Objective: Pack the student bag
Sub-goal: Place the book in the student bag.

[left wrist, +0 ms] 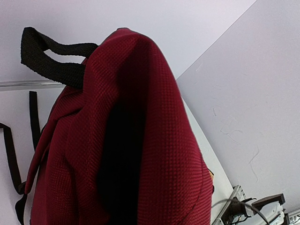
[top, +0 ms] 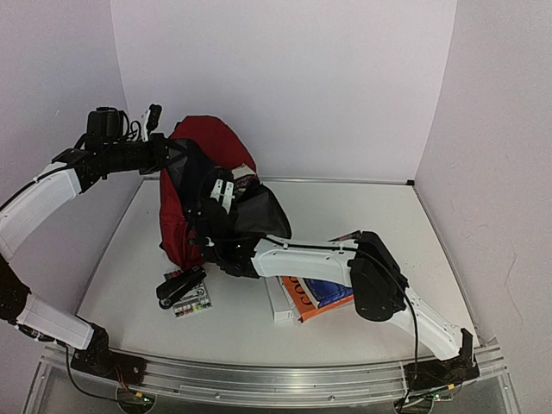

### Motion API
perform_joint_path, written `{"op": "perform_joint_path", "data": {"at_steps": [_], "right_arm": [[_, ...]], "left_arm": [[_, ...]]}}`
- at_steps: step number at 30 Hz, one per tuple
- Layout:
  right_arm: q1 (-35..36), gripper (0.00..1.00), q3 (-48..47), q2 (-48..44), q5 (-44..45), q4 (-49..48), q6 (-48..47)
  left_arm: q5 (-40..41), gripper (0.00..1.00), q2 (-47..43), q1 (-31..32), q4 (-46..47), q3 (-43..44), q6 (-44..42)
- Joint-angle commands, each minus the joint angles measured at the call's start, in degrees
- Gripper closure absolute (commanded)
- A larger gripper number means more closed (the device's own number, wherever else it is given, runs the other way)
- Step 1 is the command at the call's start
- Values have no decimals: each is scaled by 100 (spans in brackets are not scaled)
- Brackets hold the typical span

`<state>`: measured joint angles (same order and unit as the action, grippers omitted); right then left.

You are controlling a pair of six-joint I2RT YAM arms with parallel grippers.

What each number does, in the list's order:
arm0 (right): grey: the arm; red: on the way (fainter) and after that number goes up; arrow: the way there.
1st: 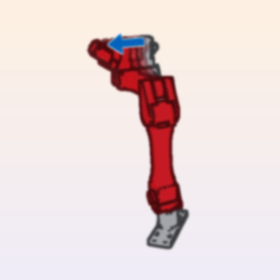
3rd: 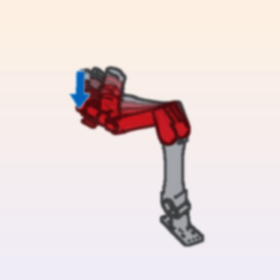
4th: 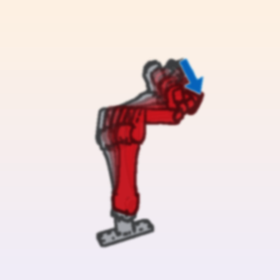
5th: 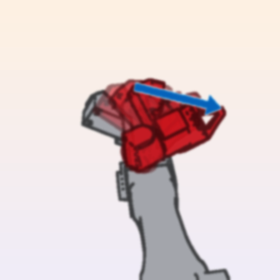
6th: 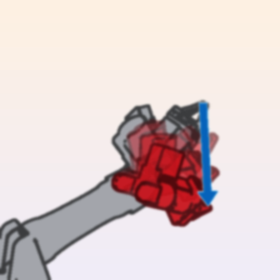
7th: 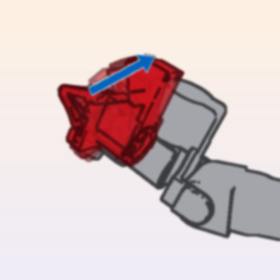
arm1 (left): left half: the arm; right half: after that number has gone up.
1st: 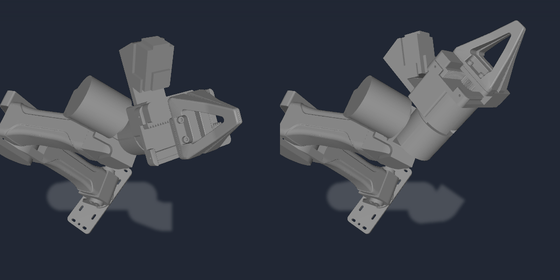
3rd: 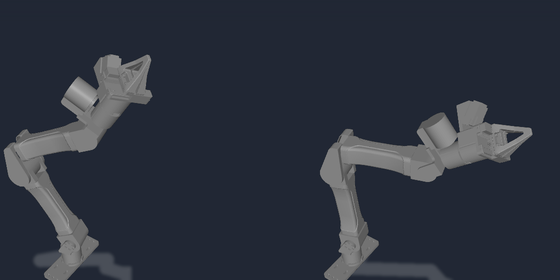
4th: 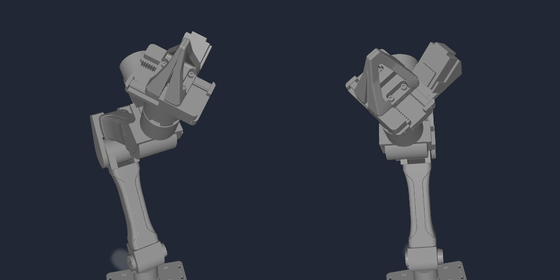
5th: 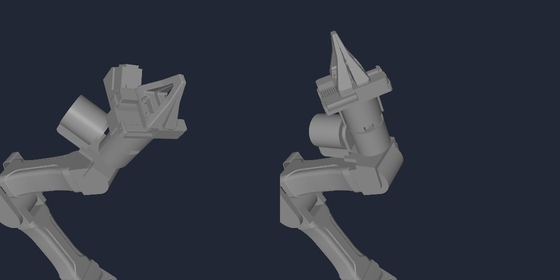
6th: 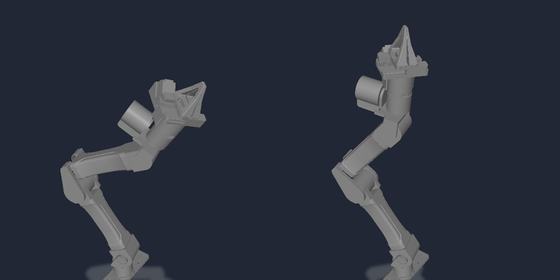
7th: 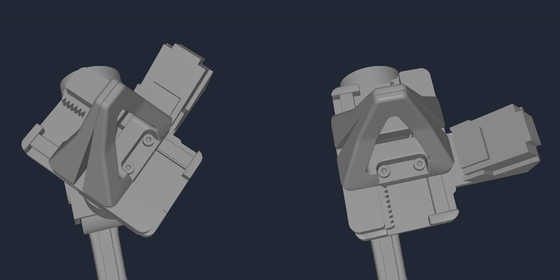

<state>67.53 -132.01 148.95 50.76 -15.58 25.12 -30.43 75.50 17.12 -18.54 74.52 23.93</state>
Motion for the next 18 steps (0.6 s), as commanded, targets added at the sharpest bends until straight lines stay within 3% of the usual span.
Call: {"op": "perform_joint_path", "data": {"at_steps": [1,10,18], "right_arm": [[71,28,304,-913,-992,-775,-399],[75,4,1345,-1954,-1464,-941,-1026],[70,2,2927,-3475,-1223,-825,-1498]], "left_arm": [[206,100,-126,-27,6,247,-91],[491,100,-219,-116,-177,248,-117],[589,100,-271,-240,-273,277,-113]]}}
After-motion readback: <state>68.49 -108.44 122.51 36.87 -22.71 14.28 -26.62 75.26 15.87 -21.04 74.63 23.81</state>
